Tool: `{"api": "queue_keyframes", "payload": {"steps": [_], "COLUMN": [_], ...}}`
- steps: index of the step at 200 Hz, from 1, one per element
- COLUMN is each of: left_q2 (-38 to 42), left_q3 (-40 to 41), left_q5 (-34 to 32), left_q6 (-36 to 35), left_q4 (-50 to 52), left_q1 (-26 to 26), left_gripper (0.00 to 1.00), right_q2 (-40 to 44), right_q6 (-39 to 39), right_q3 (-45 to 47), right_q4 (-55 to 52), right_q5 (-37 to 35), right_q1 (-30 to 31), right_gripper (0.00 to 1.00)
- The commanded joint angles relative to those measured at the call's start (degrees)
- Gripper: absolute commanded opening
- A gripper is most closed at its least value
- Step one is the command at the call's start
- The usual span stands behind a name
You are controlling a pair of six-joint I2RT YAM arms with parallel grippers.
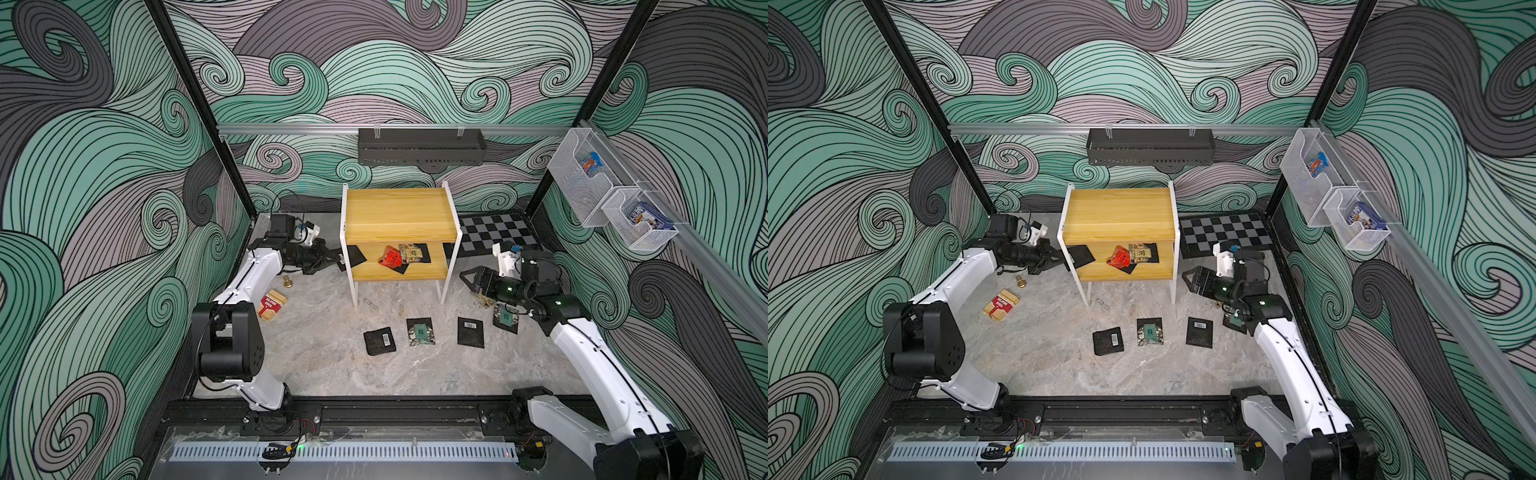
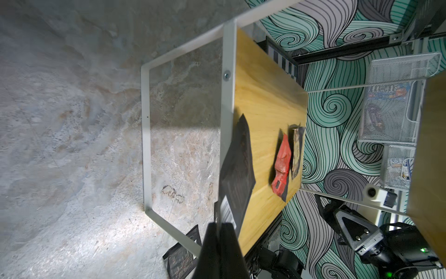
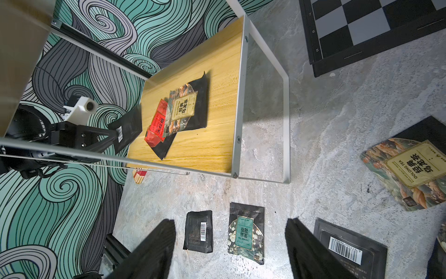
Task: Remove the tea bags from the shelf
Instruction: Pick up the tea bag from the shelf, then place the tea bag at the center of the board.
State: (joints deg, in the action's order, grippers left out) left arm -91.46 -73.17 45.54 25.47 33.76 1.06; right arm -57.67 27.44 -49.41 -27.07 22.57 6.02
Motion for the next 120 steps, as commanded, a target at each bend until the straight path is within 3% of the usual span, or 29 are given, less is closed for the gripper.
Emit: {"api": "queue_keyframes", "payload": {"steps": [1,85,120], "left_q2": [3.57,16.62,20.45], "left_q3": [-0.06,6.94,11.63], "left_q5": [-0.52,-7.46,-7.15], "left_q6": [1.86,3.79,4.45], "left_q4": [-1.46,-2.35,-0.13], "left_q1": [1.33,5.0,5.0], "left_gripper": [0.0,0.0,0.0], "right_q2": [0.1,-0.16,-0.08], "right_q6": [-0.15,-0.28,-0.41], "right_q3": [0.01,-0.65,-0.61], "right_q4": [1.02,0.94,0.94], "right_q5": [-0.55,0.11,0.46], "right_q1": [-0.45,-0.48,-0.48], "right_gripper": [0.76,0.76,0.76]}}
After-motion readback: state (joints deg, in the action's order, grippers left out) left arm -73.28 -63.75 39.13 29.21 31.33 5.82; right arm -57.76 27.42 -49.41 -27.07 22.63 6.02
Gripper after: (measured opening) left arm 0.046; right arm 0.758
